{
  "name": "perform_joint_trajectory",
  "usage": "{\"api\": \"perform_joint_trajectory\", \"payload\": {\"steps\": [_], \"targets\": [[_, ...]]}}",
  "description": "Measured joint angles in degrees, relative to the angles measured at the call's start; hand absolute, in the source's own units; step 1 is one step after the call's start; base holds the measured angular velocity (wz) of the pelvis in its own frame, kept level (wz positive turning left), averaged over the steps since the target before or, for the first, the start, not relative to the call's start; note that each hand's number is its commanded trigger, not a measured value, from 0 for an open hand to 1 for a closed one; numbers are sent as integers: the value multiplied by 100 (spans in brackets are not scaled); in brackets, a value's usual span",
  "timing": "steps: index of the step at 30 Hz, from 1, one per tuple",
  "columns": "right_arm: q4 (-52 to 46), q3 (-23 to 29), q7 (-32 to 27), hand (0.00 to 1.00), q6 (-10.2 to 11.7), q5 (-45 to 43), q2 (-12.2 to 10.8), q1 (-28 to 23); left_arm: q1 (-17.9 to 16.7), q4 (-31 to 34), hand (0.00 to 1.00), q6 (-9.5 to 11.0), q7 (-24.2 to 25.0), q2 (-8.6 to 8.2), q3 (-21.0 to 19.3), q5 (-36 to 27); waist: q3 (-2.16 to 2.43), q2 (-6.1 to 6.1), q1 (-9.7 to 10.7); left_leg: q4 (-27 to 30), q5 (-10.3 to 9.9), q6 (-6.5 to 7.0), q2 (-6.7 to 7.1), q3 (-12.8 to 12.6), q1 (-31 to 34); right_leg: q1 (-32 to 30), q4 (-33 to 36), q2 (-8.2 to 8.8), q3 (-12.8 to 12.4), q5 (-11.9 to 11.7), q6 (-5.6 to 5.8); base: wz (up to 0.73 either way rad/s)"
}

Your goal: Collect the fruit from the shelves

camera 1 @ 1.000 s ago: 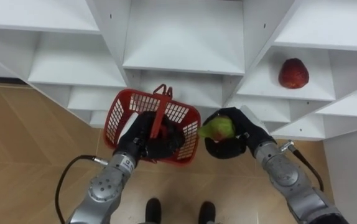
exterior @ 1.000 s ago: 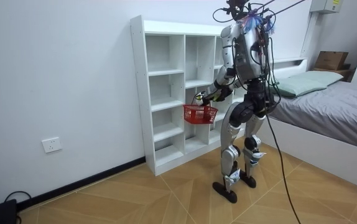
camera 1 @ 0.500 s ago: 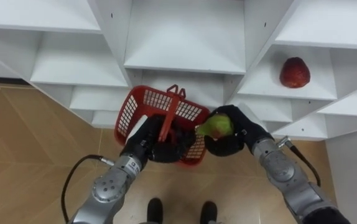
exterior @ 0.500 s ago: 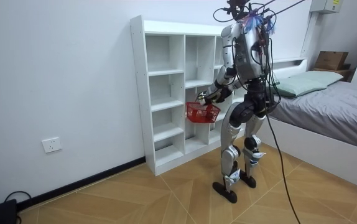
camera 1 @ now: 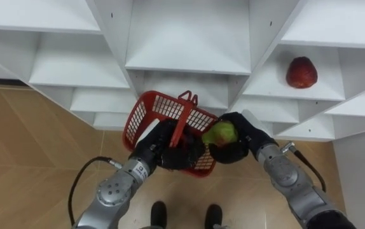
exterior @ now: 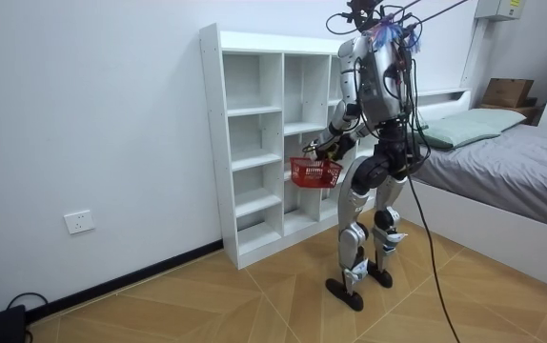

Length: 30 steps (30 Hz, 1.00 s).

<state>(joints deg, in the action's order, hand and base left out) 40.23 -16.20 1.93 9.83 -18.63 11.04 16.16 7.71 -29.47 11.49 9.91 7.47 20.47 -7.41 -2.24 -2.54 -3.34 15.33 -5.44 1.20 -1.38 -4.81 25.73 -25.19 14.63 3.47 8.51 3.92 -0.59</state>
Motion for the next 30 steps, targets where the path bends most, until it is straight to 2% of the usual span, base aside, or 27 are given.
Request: {"api": "perform_joint_trajectory", "payload": {"steps": [17, 30], "targets": [[204, -2, 15, 0, 5, -119, -96, 73, 15, 1, 100, -15, 309, -62, 53, -210, -10, 23, -14, 2, 0, 0, -4, -11, -10, 3, 4, -37, -42, 0, -1, 0], [204, 3, 14, 0, 10, -211, -150, 85, 73, 9, 100, -17, 315, -102, 45, -209, -4, 32, -19, 6, 0, 0, -5, -10, -10, -1, 7, -38, -46, -1, -1, 0]]}}
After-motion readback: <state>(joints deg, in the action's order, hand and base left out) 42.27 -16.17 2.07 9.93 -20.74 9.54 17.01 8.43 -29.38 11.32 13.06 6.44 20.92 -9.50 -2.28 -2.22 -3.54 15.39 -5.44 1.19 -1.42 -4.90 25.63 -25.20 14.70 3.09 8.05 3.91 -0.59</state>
